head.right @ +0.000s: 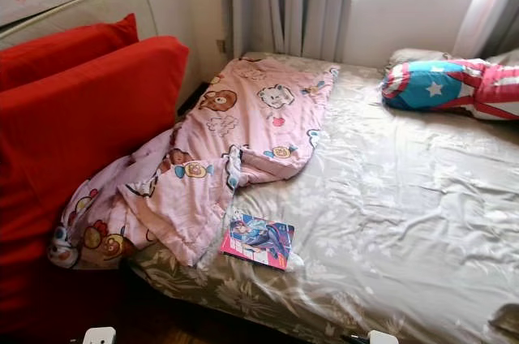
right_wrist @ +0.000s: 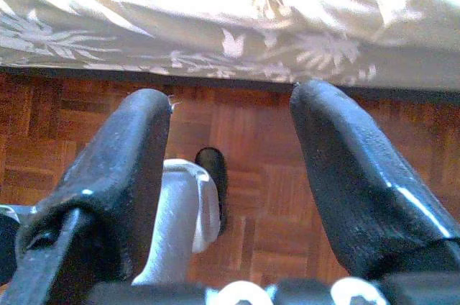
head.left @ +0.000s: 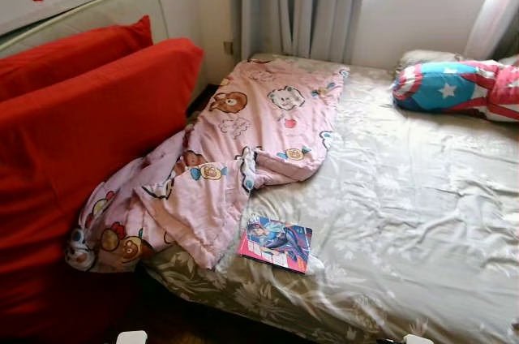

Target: Clean up the room

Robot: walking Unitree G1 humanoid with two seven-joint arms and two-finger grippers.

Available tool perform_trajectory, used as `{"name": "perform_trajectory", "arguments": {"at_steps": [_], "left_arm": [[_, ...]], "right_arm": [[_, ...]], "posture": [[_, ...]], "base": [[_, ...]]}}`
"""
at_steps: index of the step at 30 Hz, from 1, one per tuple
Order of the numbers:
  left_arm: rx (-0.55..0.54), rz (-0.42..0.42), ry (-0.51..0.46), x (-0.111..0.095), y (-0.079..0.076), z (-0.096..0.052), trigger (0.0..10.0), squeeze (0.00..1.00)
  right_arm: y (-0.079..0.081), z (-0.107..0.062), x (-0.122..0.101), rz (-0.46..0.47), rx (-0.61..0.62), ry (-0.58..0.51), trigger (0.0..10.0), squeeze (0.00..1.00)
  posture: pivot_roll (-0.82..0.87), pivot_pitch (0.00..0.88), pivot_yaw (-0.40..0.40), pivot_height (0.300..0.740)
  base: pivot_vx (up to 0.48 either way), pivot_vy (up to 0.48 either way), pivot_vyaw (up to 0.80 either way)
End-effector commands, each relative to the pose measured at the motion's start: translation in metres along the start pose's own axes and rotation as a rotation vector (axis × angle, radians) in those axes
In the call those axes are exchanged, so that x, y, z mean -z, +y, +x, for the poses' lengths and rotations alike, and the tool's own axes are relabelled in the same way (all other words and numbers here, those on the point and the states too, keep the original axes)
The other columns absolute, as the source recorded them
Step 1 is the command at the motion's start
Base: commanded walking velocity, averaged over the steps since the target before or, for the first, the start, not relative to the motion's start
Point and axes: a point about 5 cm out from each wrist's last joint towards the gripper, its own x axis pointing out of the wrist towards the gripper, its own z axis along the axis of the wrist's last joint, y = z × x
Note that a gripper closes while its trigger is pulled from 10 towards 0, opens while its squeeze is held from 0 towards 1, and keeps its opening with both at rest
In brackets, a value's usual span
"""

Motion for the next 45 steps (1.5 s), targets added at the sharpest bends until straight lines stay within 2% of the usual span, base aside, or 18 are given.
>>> {"name": "perform_trajectory", "arguments": {"at_steps": [1,13,14,20,25,32,39,45], "left_arm": [[0.002,0.008,0.032,0.005,0.000,-0.001,10.0,0.00],[-0.001,0.003,0.039,0.007,0.005,-0.002,10.0,0.00],[0.007,0.007,0.042,0.009,-0.001,-0.002,10.0,0.00],[0.021,0.012,0.048,0.012,-0.011,-0.001,10.0,0.00],[0.023,0.011,0.048,0.012,-0.013,-0.001,10.0,0.00],[0.020,0.006,0.044,0.011,-0.012,-0.001,10.0,0.00],[0.014,-0.006,0.037,0.012,-0.004,-0.003,10.0,0.00],[0.022,0.001,0.018,0.004,-0.005,0.000,10.0,0.00]], "right_arm": [[0.000,0.001,-0.005,-0.017,-0.010,-0.018,10.0,0.00],[0.002,0.002,-0.005,-0.010,-0.033,-0.013,10.0,0.00],[0.003,0.002,-0.005,-0.010,-0.041,-0.010,10.0,0.00],[0.004,0.002,-0.005,-0.010,-0.053,-0.009,10.0,0.00],[0.004,0.002,-0.005,0.002,-0.054,-0.010,10.0,0.00],[0.003,0.002,-0.005,0.024,-0.028,-0.015,10.0,0.00],[0.003,0.002,-0.006,0.032,-0.020,-0.028,10.0,0.00],[0.004,0.003,-0.008,0.043,-0.019,-0.040,10.0,0.00]], "posture": [[0.02,0.000,-0.023,0.740],[0.01,0.000,-0.018,0.740],[0.01,0.000,-0.017,0.740],[0.01,0.000,-0.016,0.740],[0.01,0.000,-0.017,0.740],[0.02,0.000,-0.020,0.740],[0.01,0.000,-0.015,0.740],[0.00,0.000,-0.007,0.740]], "base": [[0.000,0.000,0.00],[0.000,0.000,0.73],[0.000,0.000,0.80],[0.000,0.000,0.80],[0.000,0.000,0.80],[0.000,0.000,0.00],[0.000,0.000,0.00],[0.000,0.000,0.00]]}}
